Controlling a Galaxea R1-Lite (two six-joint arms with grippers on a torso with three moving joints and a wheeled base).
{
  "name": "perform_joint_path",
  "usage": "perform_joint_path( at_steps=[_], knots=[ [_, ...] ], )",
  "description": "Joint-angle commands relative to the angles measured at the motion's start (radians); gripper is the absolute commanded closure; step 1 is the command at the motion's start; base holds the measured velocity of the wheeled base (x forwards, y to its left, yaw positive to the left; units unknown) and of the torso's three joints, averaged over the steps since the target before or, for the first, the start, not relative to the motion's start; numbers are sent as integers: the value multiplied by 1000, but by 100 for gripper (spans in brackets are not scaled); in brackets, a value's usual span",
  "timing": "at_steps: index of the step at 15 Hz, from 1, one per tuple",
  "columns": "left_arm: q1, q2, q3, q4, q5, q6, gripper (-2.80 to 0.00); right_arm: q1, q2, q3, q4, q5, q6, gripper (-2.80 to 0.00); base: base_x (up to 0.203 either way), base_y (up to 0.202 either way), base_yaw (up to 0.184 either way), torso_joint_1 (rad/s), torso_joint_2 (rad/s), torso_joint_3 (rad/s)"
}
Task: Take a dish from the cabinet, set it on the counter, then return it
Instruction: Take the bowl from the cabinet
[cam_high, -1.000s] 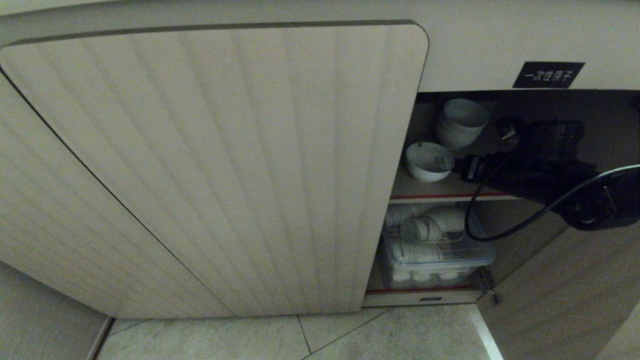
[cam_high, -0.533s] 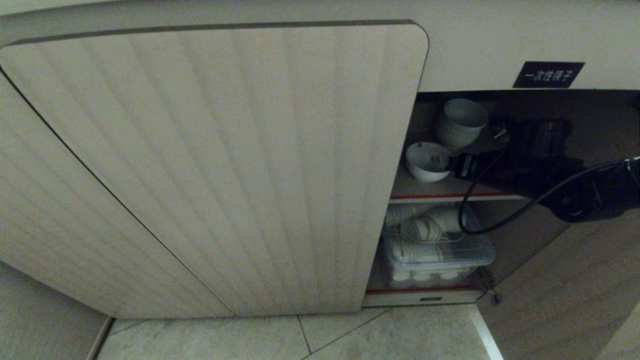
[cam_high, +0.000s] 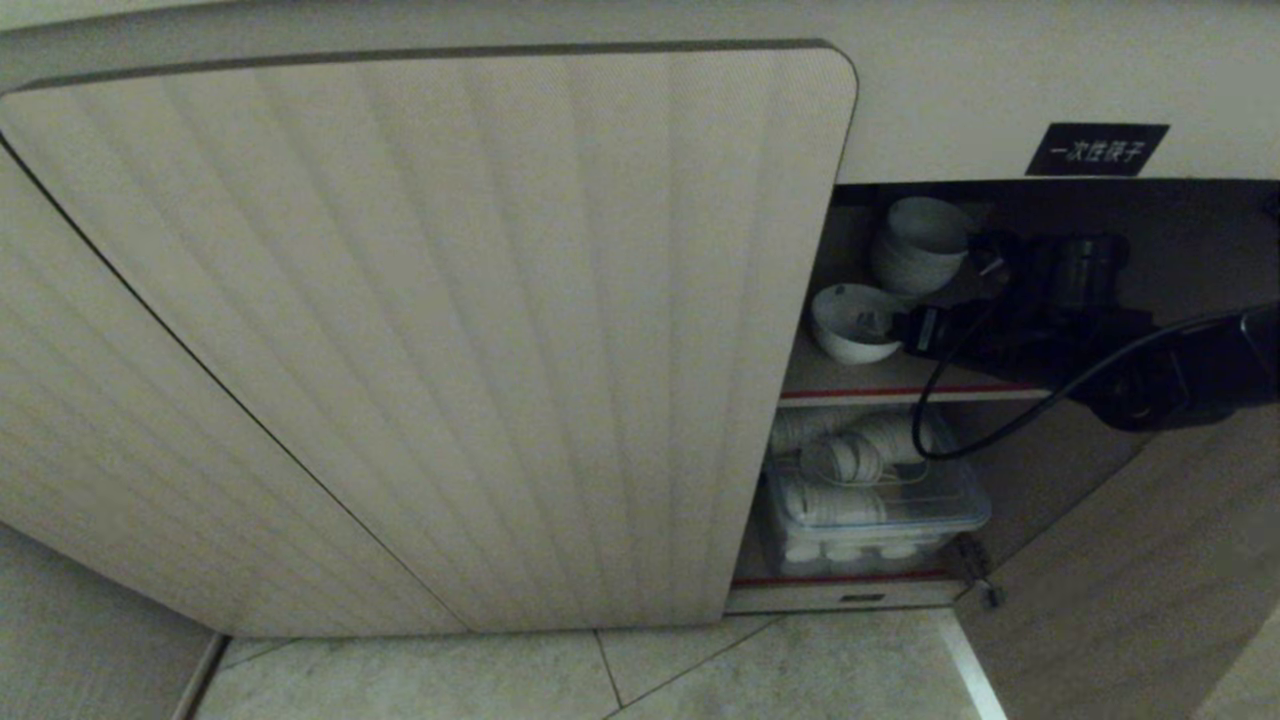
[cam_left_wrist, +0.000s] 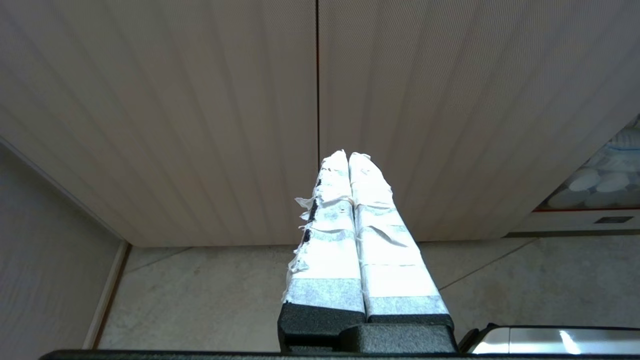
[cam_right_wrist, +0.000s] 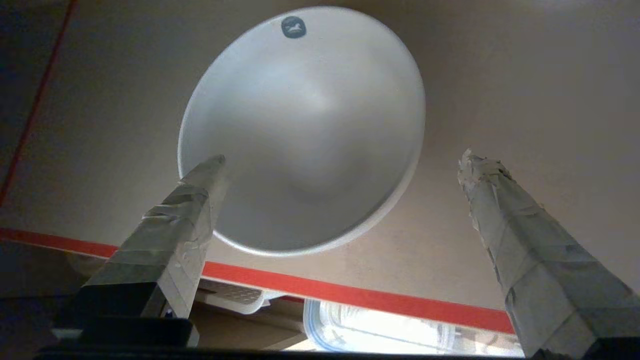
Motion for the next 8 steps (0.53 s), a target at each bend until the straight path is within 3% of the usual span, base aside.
perform_joint_path(
  at_steps=[1, 8],
  knots=[
    [0, 0, 0, 0, 0, -1, 0, -1, 6, -19, 0, 1, 1, -280, 0, 0, 0, 0, 0, 0],
    [0, 0, 0, 0, 0, -1, 0, -1, 30, -81, 71, 0, -1, -280, 0, 0, 0, 0, 0, 0]
  ],
)
